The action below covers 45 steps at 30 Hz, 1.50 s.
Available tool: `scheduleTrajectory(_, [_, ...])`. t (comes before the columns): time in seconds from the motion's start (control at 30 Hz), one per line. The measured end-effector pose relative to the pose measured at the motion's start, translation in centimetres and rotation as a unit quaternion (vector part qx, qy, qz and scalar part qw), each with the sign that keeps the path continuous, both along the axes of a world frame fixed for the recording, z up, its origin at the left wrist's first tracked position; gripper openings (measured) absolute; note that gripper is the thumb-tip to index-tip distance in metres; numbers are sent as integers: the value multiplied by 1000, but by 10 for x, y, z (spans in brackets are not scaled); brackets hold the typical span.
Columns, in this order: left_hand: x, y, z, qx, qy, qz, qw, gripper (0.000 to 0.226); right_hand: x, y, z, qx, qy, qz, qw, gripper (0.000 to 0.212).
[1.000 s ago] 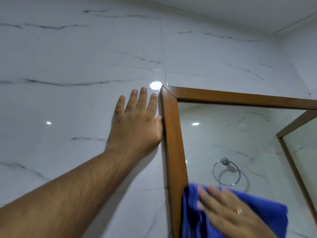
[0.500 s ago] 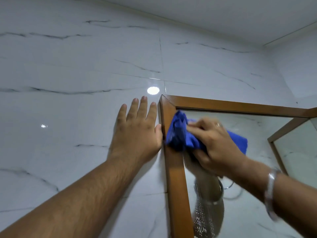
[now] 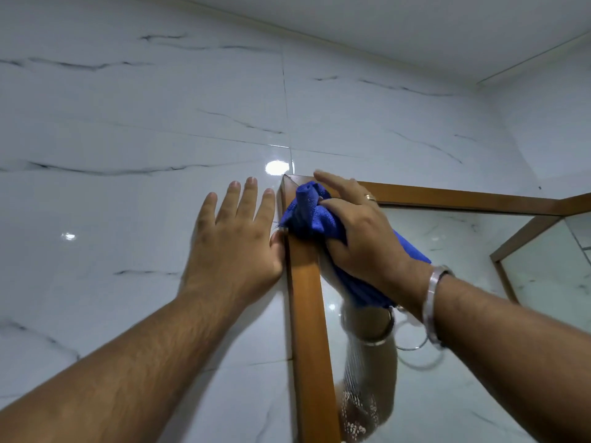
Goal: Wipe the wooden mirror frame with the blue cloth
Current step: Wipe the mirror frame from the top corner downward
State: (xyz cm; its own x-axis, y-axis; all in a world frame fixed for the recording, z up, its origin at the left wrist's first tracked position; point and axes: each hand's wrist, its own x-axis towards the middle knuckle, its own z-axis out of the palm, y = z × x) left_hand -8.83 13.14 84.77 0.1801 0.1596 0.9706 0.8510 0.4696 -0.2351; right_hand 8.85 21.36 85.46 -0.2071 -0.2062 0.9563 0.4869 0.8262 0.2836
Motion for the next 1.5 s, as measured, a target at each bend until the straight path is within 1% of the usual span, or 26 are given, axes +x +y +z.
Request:
scheduleTrajectory(0.03, [0,1,0,2,-1,0,1000,71,-5,4,0,-5,11,28,1000,38])
scheduleTrajectory(0.1, [1,0,1,7,-1,0,1000,72,-13,6,-17,-50,38,89,994,63])
scheduleTrajectory(0.13, [1,0,1,8,0,0,1000,72,-19,3,-33,-68,47,113,990,71])
scheduleTrajectory(0.17, [2,0,1,7,-1,1,1000,73,-24,-1,-51,-73,48,124,988,75])
scheduleTrajectory(0.23, [2,0,1,0,-1,5,1000,73,-30,-10,-90,-77,1,126,989,77])
scheduleTrajectory(0.3, [2,0,0,-1,0,10,1000,72,-24,-12,-115,-97,-74,119,985,77])
scheduleTrajectory(0.37, [2,0,0,0,-2,14,1000,72,-14,-8,-114,-114,-125,78,982,71])
scheduleTrajectory(0.4, [1,0,0,-2,-2,16,1000,73,-11,-5,-103,-105,-127,42,985,70])
scheduleTrajectory(0.47, [1,1,1,-7,1,17,1000,73,-14,-1,-68,-64,-77,-17,995,72])
scheduleTrajectory(0.5, [2,1,0,-6,1,13,1000,73,-18,-1,-46,-61,-35,-21,997,70])
scheduleTrajectory(0.6, [2,0,-2,4,-3,2,1000,71,-29,-3,10,-73,63,-9,995,62])
scheduleTrajectory(0.7, [2,-1,-2,11,3,-6,1000,72,-33,1,23,-47,102,16,994,57])
scheduleTrajectory(0.8, [1,0,-2,13,7,-5,1000,72,-33,3,-15,-48,96,46,993,58])
scheduleTrajectory(0.9, [-1,2,-1,11,7,-2,1000,72,-28,14,-90,-36,55,60,996,61])
scheduleTrajectory(0.93, [-1,2,0,9,6,-2,1000,72,-26,21,-120,-15,35,58,998,56])
scheduleTrajectory(0.97, [-1,2,1,5,6,2,1000,72,-24,29,-150,15,11,27,999,46])
scheduleTrajectory(1.0, [-1,2,2,1,6,5,1000,71,-22,35,-177,33,-18,-29,999,41])
scheduleTrajectory(1.03, [0,2,3,-1,4,7,1000,71,-17,40,-198,52,-47,-86,994,41])
scheduleTrajectory(1.07, [1,2,3,-3,2,8,1000,71,-13,43,-210,54,-72,-115,989,42])
scheduleTrajectory(1.1, [2,1,2,-3,0,9,1000,71,-9,41,-215,55,-78,-112,989,41])
scheduleTrajectory(1.17, [4,1,1,-4,1,9,1000,70,-4,31,-202,58,-64,-81,993,42])
scheduleTrajectory(1.2, [4,1,1,-2,-1,9,1000,70,-4,26,-188,50,-51,-45,996,45])
scheduleTrajectory(1.27, [5,-1,1,4,-4,6,1000,71,-8,19,-148,20,-40,35,998,55])
scheduleTrajectory(1.33, [6,-1,2,2,-1,5,1000,72,-13,14,-99,-5,4,68,998,58])
scheduleTrajectory(1.43, [6,0,1,8,2,-1,1000,72,-18,5,-27,-21,91,46,995,46])
scheduleTrajectory(1.5, [5,1,0,16,4,-7,1000,71,-20,0,3,-15,124,40,991,35])
